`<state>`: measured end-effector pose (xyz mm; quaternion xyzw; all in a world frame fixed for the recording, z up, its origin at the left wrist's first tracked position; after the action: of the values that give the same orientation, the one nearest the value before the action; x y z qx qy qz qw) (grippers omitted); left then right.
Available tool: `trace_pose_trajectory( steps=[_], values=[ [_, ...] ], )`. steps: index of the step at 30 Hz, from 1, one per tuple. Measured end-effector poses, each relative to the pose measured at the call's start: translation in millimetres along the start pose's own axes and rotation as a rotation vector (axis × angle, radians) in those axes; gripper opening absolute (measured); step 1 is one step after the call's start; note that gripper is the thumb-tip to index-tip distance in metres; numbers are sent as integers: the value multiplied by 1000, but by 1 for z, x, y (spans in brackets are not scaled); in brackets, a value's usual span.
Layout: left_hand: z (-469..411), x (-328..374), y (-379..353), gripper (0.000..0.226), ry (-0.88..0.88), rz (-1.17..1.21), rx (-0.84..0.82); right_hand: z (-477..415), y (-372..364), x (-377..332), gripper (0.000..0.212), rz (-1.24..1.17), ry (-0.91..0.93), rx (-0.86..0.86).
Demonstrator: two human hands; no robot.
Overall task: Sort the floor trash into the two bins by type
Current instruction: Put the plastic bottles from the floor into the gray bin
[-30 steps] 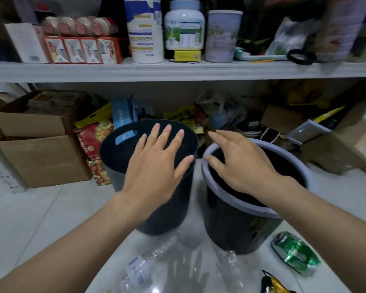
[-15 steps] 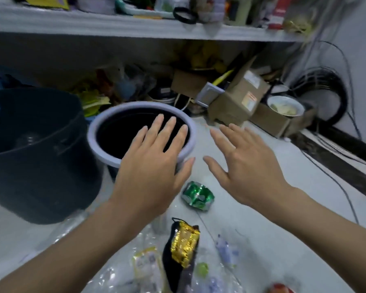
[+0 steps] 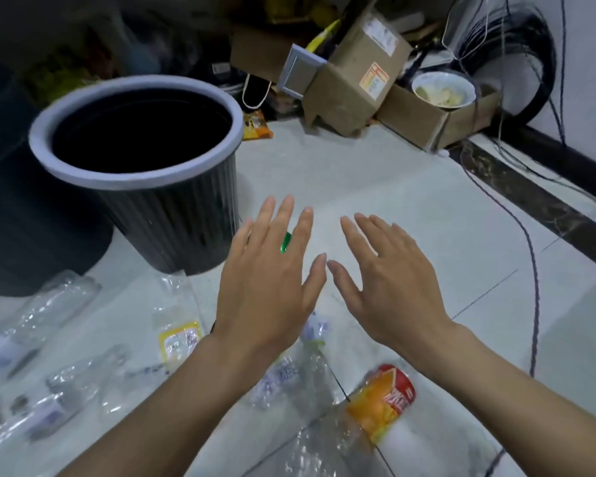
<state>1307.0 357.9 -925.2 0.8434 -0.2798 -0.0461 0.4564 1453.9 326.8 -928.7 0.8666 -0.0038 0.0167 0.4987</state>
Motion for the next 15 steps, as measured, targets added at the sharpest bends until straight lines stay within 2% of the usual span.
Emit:
trace_pose_trajectory(
  steps=[7, 15],
  values=[
    [32, 16, -29, 57, 53, -91, -98, 36, -22, 17, 57, -56, 6, -32],
    [60, 23, -55, 60, 55, -124, -224, 79, -40, 40, 58, -35, 20, -196]
  ],
)
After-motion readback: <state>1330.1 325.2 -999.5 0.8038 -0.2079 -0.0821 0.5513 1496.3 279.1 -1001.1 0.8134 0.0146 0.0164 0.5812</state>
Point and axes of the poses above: each hand's wrist, its own z-axis away from the middle knuckle, its own y-axis out of the back of the hand, x = y × z, the point moved 3 cm from there along -z, towards the middle knuckle, and after that the axes turned 8 degrees about x, right-handed, at the moved point
